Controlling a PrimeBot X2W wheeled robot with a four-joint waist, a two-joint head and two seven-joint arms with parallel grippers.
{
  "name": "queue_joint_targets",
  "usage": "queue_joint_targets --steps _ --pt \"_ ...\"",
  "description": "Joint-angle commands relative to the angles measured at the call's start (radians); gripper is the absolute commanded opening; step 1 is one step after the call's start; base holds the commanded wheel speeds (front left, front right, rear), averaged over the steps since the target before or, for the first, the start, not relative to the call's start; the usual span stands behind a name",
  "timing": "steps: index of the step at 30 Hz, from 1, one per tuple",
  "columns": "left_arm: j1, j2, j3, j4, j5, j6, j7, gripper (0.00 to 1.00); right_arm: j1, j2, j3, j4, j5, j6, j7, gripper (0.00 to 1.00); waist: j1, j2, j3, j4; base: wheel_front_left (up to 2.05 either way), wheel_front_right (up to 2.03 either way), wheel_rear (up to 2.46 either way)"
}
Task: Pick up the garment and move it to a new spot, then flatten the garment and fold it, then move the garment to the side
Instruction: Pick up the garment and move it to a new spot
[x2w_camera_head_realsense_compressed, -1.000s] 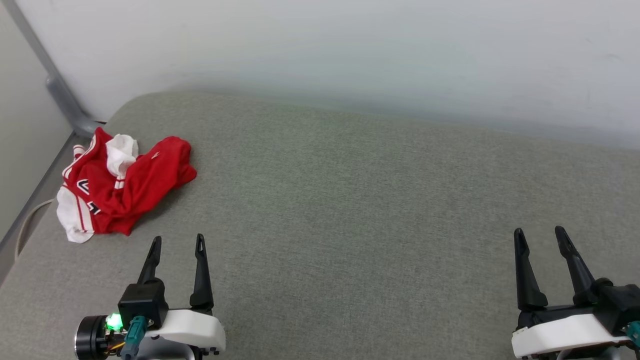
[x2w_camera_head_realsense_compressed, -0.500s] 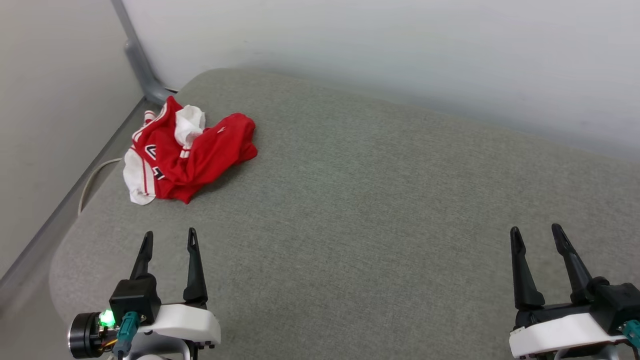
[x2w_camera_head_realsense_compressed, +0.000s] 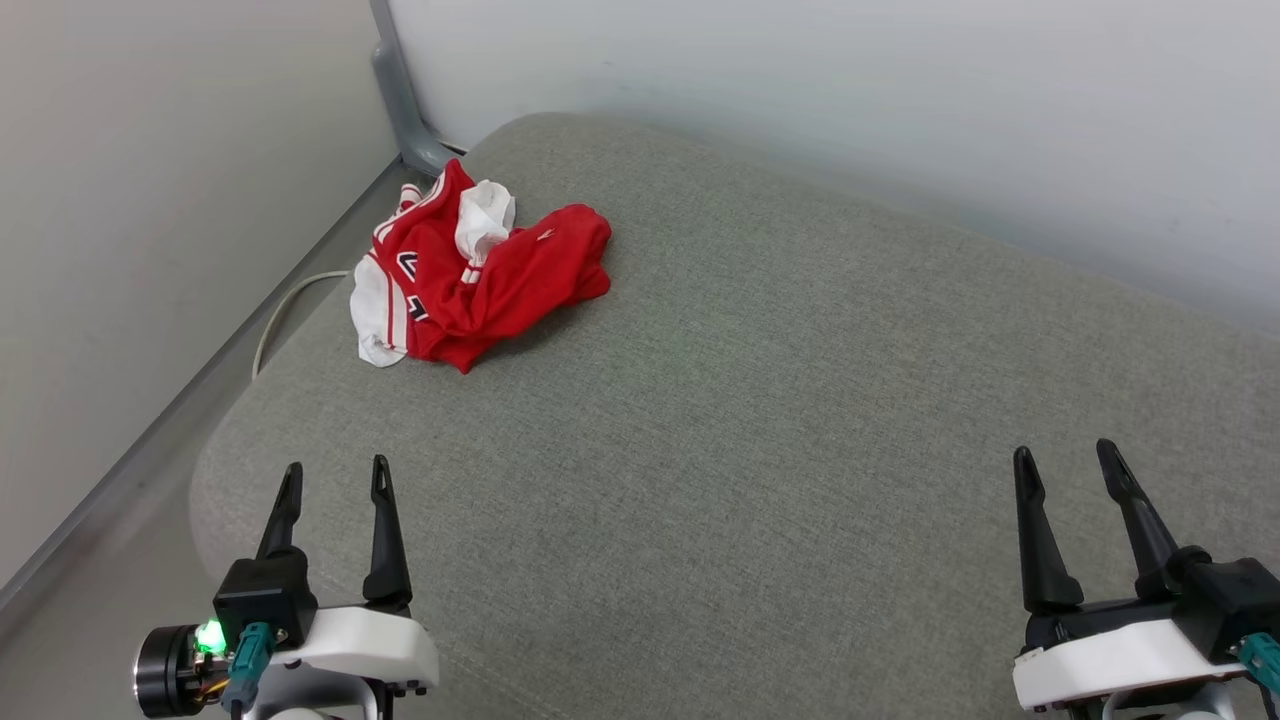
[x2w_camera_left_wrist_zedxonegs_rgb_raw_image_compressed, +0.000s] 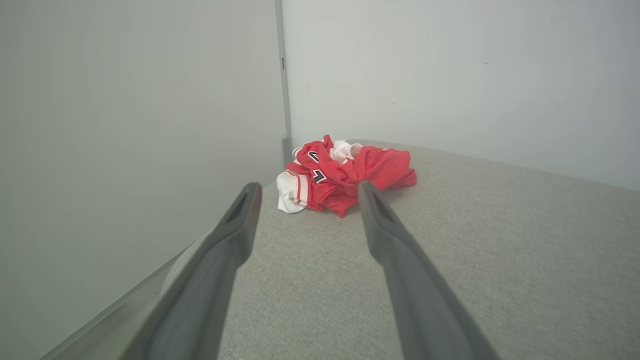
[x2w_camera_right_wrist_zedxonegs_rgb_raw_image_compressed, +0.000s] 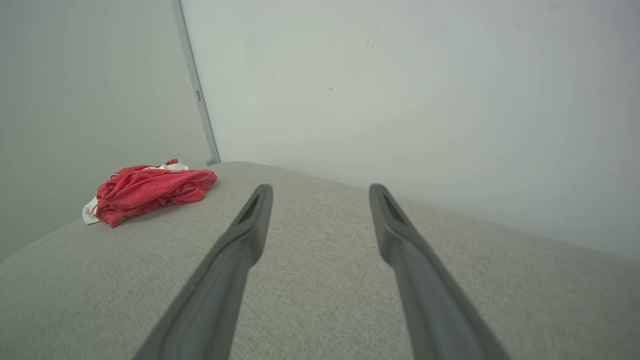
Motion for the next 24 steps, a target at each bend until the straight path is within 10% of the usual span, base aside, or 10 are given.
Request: queue_joint_targets --steps 1,24 --pt "-0.005 -0.001 0.004 0.003 -0.002 0.0 -0.003 1.0 -0.008 0.001 0.0 0.0 0.001 -0.001 -0.002 1.0 0.0 0.0 0.001 0.007 0.0 0.0 0.0" --pt "-0.347 0.083 0.165 0.076 -0.05 -0.124 -0.003 1.0 -0.094 0.001 -0.001 -0.059 -0.102 -0.001 -0.002 1.0 0.0 0.0 0.167 -0.083 0.0 0.0 0.0"
